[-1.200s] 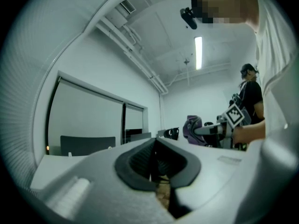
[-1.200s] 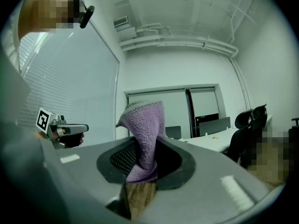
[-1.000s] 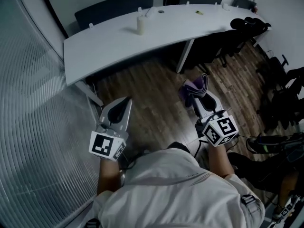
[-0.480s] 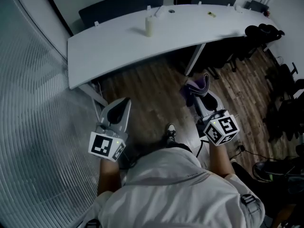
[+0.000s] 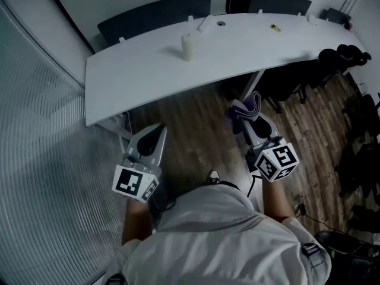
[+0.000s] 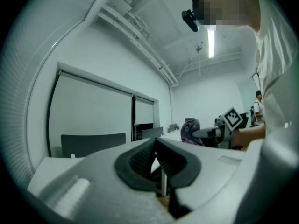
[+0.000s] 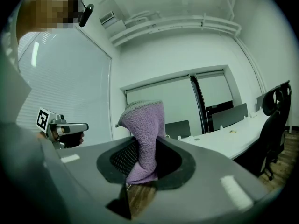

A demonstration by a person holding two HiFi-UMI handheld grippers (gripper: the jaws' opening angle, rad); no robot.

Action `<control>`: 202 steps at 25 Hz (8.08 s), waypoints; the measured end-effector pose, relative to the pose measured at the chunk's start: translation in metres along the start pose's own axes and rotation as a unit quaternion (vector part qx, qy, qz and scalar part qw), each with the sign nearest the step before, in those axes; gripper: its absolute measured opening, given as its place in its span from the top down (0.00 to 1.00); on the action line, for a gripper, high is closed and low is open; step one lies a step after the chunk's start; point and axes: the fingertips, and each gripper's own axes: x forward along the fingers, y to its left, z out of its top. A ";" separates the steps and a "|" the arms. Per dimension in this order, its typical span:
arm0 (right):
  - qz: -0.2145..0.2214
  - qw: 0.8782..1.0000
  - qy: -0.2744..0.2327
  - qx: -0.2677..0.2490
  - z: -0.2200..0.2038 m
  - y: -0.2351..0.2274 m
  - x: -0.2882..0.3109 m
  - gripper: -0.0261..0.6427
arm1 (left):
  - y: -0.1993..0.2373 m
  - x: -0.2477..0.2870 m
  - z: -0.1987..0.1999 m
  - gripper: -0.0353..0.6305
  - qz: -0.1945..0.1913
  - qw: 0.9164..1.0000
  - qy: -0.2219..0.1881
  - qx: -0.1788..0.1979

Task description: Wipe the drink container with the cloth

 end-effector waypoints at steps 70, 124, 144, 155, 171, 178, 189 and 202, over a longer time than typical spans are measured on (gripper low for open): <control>-0.018 0.992 0.117 0.032 -0.037 -0.186 0.443 0.81 | 0.330 0.404 -0.104 0.86 -0.119 0.985 0.117 -0.039; 0.187 0.884 0.279 0.324 -0.181 -0.180 0.578 0.81 | 0.329 0.531 -0.230 0.83 -0.108 0.930 0.352 -0.017; 0.078 0.829 0.360 0.420 -0.267 -0.197 0.577 0.81 | 0.329 0.531 -0.232 0.82 -0.111 0.929 0.353 -0.021; 0.083 0.836 0.313 0.443 -0.226 -0.193 0.523 0.80 | 0.328 0.529 -0.233 0.82 -0.107 0.930 0.352 -0.027; 0.076 0.916 0.242 0.310 -0.167 -0.226 0.548 0.81 | 0.327 0.531 -0.231 0.83 -0.110 0.928 0.356 -0.024; 0.073 0.924 0.325 0.188 -0.207 -0.231 0.554 0.80 | 0.327 0.532 -0.234 0.83 -0.104 0.928 0.358 -0.024; 0.049 0.913 0.388 0.114 -0.260 -0.245 0.558 0.79 | 0.330 0.533 -0.232 0.83 -0.105 0.929 0.353 -0.030; 0.118 0.901 0.128 0.397 -0.114 -0.313 0.594 0.81 | 0.330 0.534 -0.238 0.83 -0.105 0.926 0.361 -0.030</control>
